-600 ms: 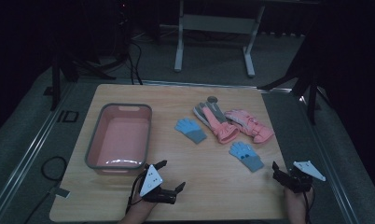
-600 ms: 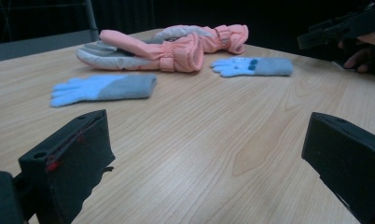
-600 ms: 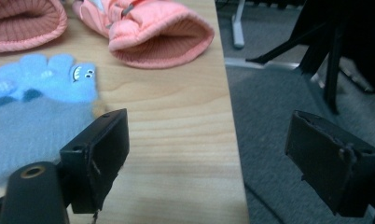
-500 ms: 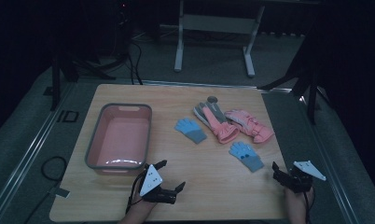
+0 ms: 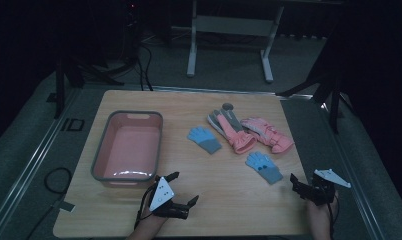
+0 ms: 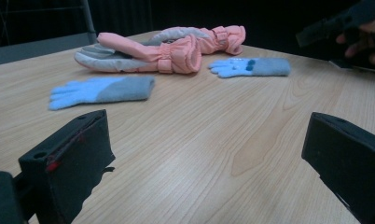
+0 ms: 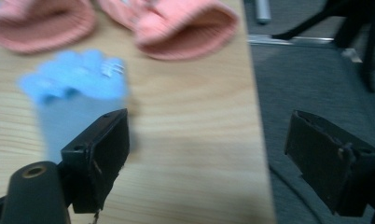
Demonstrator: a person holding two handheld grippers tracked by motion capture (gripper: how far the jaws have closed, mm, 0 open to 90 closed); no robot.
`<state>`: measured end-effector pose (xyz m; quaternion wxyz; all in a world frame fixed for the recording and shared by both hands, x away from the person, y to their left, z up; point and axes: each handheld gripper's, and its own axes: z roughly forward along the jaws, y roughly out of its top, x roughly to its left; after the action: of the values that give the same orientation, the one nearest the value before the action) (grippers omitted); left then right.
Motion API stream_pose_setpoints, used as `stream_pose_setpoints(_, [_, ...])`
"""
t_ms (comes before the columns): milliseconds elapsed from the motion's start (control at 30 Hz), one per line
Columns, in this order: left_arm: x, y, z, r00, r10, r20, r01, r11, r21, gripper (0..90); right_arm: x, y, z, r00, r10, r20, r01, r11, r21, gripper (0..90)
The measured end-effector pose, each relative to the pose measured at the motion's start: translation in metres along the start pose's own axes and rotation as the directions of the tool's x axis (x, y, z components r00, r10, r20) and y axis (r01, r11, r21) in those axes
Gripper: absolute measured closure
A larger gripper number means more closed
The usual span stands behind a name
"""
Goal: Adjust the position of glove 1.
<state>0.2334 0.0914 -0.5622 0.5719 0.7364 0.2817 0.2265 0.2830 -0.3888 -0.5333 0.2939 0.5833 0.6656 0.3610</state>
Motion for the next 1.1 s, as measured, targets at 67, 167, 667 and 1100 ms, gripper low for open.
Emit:
stream_pose_setpoints(67, [0.0,0.0,0.0,1.0,-0.003,0.001,0.003,1.0,-0.001,1.6,0.004,0.008,-0.005,1.0,-0.001,-0.001,0.001,1.0,-0.012,15.6])
stream_pose_setpoints(167, [0.0,0.0,0.0,1.0,-0.006,0.0,0.006,1.0,-0.002,1.6,0.012,0.023,-0.008,1.0,-0.008,-0.003,0.008,1.0,0.008,13.2])
stream_pose_setpoints(667, [0.0,0.0,0.0,1.0,0.001,0.001,-0.001,1.0,-0.002,1.6,0.065,0.092,-0.01,0.9578,-0.087,-0.274,0.07,0.995,-0.069,19.5])
stream_pose_setpoints(1100, [0.0,0.0,0.0,1.0,0.003,0.004,-0.003,1.0,0.0,1.6,0.107,0.114,0.023,0.9002,-0.21,-0.382,0.191,0.978,-0.087,31.0])
